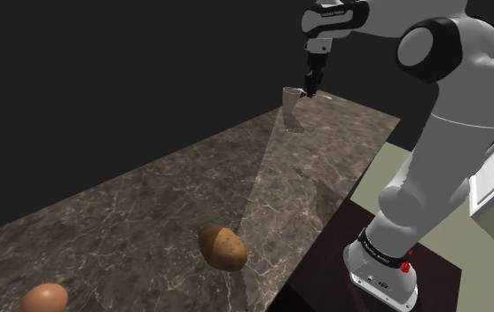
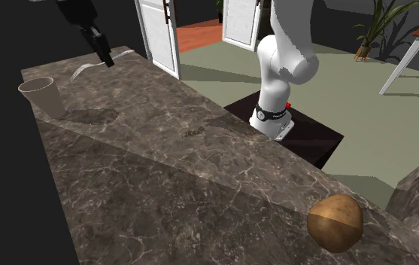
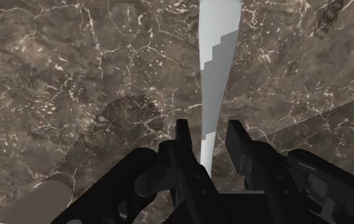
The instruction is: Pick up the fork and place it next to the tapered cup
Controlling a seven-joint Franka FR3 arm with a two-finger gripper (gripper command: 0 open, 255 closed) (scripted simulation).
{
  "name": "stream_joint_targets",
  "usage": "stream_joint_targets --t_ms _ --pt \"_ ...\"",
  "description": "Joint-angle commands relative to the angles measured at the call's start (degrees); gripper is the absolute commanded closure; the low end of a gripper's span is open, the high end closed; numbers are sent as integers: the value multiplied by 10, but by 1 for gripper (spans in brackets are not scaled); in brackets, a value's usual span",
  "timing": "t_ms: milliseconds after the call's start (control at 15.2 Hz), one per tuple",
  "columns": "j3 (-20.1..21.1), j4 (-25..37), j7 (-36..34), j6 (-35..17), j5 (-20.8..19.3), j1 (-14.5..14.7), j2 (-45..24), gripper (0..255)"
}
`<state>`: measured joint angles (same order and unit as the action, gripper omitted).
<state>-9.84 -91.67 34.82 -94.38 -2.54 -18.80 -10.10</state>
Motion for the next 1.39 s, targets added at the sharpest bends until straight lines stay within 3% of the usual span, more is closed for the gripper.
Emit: stream_joint_targets --t_ms 0,594,792,924,1320 --pt "-9 34 24 6 3 -14 -26 255" --pt "-40 246 131 65 31 -98 -175 255" --pt "-43 365 162 107 46 -136 -250 255" --pt "-42 507 181 164 59 -172 -333 255" --pt "-43 390 178 87 53 -158 -294 255"
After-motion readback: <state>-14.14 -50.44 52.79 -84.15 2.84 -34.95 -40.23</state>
